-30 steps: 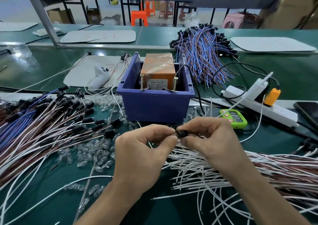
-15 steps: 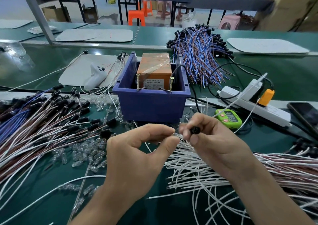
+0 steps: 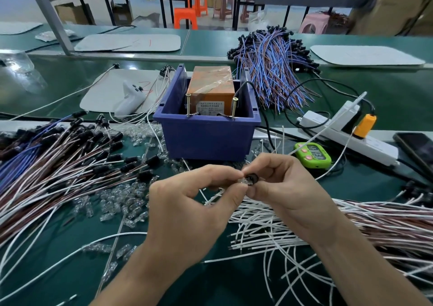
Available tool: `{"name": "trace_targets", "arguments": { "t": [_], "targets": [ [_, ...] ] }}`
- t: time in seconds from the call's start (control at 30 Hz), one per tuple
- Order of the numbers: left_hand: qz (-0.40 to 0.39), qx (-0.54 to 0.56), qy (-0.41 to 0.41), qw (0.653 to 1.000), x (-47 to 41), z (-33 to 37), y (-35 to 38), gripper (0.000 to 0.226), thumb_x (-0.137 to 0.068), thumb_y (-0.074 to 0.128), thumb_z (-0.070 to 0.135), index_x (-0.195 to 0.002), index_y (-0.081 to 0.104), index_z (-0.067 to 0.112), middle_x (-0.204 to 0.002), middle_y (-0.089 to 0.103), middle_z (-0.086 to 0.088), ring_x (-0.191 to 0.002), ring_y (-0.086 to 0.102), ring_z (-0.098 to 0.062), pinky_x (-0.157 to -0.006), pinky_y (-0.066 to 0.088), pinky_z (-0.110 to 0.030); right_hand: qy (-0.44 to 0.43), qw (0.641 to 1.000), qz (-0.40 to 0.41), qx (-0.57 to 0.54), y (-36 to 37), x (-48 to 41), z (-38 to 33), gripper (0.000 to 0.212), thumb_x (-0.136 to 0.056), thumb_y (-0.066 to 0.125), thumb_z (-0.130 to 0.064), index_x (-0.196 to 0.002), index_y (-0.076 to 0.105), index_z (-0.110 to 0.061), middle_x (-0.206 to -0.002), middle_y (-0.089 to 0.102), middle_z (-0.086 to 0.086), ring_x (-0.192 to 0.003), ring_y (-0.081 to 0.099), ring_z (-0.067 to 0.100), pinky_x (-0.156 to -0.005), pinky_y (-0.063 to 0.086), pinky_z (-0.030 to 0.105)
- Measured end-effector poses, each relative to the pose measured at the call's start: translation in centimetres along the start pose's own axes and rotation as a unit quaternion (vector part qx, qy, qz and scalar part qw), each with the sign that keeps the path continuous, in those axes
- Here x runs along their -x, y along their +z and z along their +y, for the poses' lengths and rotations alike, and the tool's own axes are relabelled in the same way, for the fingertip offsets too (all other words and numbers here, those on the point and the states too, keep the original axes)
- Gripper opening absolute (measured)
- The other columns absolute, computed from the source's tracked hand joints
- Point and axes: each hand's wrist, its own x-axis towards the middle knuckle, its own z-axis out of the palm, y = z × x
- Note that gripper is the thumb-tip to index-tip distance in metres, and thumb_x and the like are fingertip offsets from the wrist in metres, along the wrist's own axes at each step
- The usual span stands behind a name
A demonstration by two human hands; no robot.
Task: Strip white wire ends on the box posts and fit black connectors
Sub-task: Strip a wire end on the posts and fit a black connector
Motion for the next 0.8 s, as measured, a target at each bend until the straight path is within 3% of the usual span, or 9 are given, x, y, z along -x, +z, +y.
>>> {"name": "trace_targets", "arguments": {
  "t": [0.1, 0.27, 0.43, 0.63, 0.8],
  "targets": [
    [0.007, -0.027, 0.000, 1.000, 0.1, -0.5, 0.0, 0.016, -0.077, 0.085, 0.023, -0.092, 0.082, 0.029, -0.089, 0.076, 0.023, -0.078, 0.071, 0.007, -0.073, 0.053, -0.009, -0.026, 0.998, 0.033, 0.050, 0.1, 0.0, 0.1, 0.023, -0.068, 0.080, 0.006, -0.083, 0.079, -0.010, -0.079, 0.074, 0.007, -0.074, 0.068, 0.016, -0.072, 0.056, 0.027],
    [0.019, -0.050, 0.004, 0.999, 0.1, -0.7, 0.2, 0.024, -0.074, 0.086, 0.020, -0.093, 0.080, 0.033, -0.088, 0.074, 0.030, -0.081, 0.071, 0.011, -0.075, 0.053, -0.008, -0.070, 0.982, 0.066, 0.165, 0.0, 0.1, -0.1, 0.018, -0.072, 0.081, 0.006, -0.085, 0.079, -0.007, -0.079, 0.076, 0.008, -0.075, 0.069, 0.015, -0.070, 0.056, 0.026],
    [0.019, -0.038, -0.009, 0.999, 0.2, -1.0, 0.3, 0.027, -0.075, 0.086, 0.020, -0.095, 0.080, 0.037, -0.101, 0.072, 0.032, -0.082, 0.072, 0.009, -0.074, 0.055, -0.010, -0.075, 0.969, 0.080, 0.219, 0.2, 0.0, -0.4, 0.021, -0.074, 0.082, 0.013, -0.085, 0.079, -0.005, -0.078, 0.077, 0.006, -0.072, 0.072, 0.013, -0.069, 0.057, 0.024],
    [-0.014, 0.019, -0.085, 0.996, 0.2, -1.8, 0.6, 0.031, -0.072, 0.087, 0.012, -0.089, 0.082, 0.038, -0.081, 0.076, 0.025, -0.074, 0.074, 0.001, -0.068, 0.055, -0.012, -0.068, 0.949, 0.093, 0.293, -0.1, 0.1, -0.6, 0.026, -0.074, 0.083, 0.007, -0.084, 0.082, -0.018, -0.078, 0.078, 0.002, -0.074, 0.075, 0.021, -0.070, 0.060, 0.037],
    [-0.010, 0.030, -0.104, 0.994, 0.1, -1.8, 0.8, 0.032, -0.070, 0.087, 0.012, -0.082, 0.081, 0.041, -0.077, 0.075, 0.025, -0.070, 0.074, 0.001, -0.065, 0.054, -0.010, -0.042, 0.955, 0.083, 0.282, -0.1, 0.1, -0.4, 0.028, -0.073, 0.081, 0.011, -0.083, 0.082, -0.016, -0.076, 0.079, 0.001, -0.070, 0.075, 0.014, -0.066, 0.059, 0.027]
  ]
}}
